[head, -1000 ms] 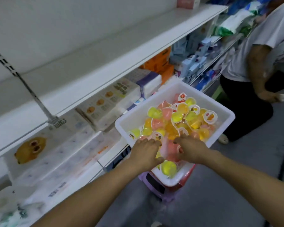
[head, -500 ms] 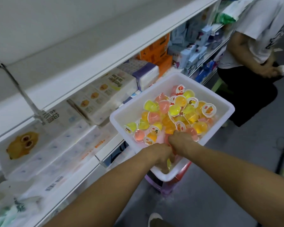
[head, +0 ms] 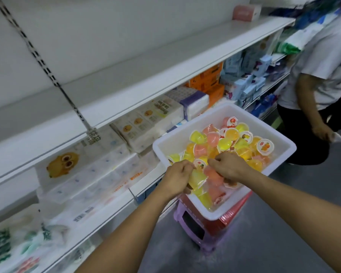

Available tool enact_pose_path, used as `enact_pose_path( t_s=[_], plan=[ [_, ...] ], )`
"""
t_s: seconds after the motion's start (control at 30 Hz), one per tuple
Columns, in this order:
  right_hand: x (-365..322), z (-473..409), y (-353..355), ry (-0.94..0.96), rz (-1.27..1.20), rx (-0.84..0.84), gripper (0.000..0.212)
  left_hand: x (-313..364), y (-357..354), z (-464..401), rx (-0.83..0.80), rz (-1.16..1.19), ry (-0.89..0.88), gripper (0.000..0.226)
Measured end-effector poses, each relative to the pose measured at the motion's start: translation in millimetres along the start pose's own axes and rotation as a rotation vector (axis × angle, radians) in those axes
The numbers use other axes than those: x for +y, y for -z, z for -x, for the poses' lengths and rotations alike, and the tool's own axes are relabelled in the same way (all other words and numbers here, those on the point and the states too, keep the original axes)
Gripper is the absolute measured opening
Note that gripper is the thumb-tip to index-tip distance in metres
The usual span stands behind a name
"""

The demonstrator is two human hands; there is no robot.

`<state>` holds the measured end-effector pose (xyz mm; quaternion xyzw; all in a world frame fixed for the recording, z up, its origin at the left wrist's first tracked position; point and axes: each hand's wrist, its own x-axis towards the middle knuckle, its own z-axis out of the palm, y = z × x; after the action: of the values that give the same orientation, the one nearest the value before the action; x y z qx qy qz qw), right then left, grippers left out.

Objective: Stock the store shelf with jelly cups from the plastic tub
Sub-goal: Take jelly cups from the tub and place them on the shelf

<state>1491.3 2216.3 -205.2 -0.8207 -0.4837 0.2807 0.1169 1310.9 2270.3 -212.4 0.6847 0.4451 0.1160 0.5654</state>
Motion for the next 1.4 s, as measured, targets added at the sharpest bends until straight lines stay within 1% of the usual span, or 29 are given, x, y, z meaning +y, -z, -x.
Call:
enact_pose_path(
  t_s=[0.07, 0.13, 0.2, 0.23, 0.3, 0.4, 0.5, 0.6, 0.73, 0.8, 0.87, 0.9, 0.97, 1.13, 1.23, 1.3, 1.33, 1.4],
  plan=[
    [-24.9, 8.6, 6.0, 0.007, -0.202, -0.052, 0.041, 0.9, 16.3, 11.9, 0.065, 0.241, 0.081, 0.030],
    [-52.2, 17.0, 8.0, 0.029, -0.366, -0.104, 0.032, 2.0, 37.1, 26.5, 0.101, 0.475, 0.174, 0.023],
    [-79.7, 22.7, 6.9, 0.099, -0.441, -0.128, 0.031, 2.7, 61.6, 45.4, 0.129, 0.640, 0.233, 0.017],
    [-94.2, 25.3, 5.4, 0.139, -0.448, -0.132, 0.030, 2.3, 74.8, 55.7, 0.147, 0.680, 0.235, 0.017],
    [-128.0, 31.8, 1.3, 0.227, -0.439, -0.120, 0.028, 0.0, 103.8, 78.4, 0.198, 0.716, 0.206, 0.020],
    [-184.7, 39.5, -8.9, 0.325, -0.467, -0.076, 0.031, -4.2, 150.5, 118.5, 0.272, 0.724, 0.156, 0.021],
    [-243.9, 53.2, -25.4, 0.408, -0.535, -0.037, 0.016, -11.4, 195.3, 163.3, 0.353, 0.747, 0.114, 0.018],
    [-306.4, 74.4, -46.1, 0.507, -0.609, -0.017, 0.009, -21.5, 239.6, 209.4, 0.431, 0.804, 0.102, 0.025],
    [-394.3, 101.6, -73.6, 0.639, -0.681, -0.036, 0.011, -34.0, 301.1, 267.0, 0.479, 0.876, 0.059, 0.035],
    [-434.1, 112.4, -90.2, 0.707, -0.658, -0.079, 0.012, -41.0, 328.3, 296.9, 0.501, 0.850, 0.005, 0.031],
    [-469.5, 122.3, -109.3, 0.780, -0.589, -0.112, 0.014, -50.3, 351.0, 325.3, 0.563, 0.773, -0.049, 0.022],
    [-485.7, 126.6, -120.1, 0.810, -0.558, -0.124, 0.016, -55.6, 360.9, 338.6, 0.604, 0.723, -0.064, 0.021],
    [-514.9, 134.3, -143.4, 0.849, -0.509, -0.143, 0.022, -67.7, 378.8, 363.8, 0.677, 0.616, -0.070, 0.028],
    [-577.8, 148.5, -197.4, 1.010, -0.234, -0.104, 0.035, -92.2, 416.4, 421.3, 0.854, 0.339, 0.003, 0.028],
    [-605.4, 158.2, -220.6, 1.045, -0.153, -0.131, 0.038, -105.3, 439.4, 448.1, 1.007, 0.236, 0.036, 0.036],
    [-618.9, 163.2, -231.4, 1.065, -0.128, -0.131, 0.036, -112.8, 453.2, 462.3, 1.076, 0.160, 0.059, 0.044],
    [-624.1, 164.5, -234.8, 1.071, -0.109, -0.119, 0.035, -115.7, 458.9, 467.4, 1.097, 0.110, 0.070, 0.044],
    [-632.6, 166.6, -238.5, 1.070, -0.067, -0.094, 0.034, -118.9, 467.9, 474.4, 1.133, 0.032, 0.074, 0.035]
  ],
)
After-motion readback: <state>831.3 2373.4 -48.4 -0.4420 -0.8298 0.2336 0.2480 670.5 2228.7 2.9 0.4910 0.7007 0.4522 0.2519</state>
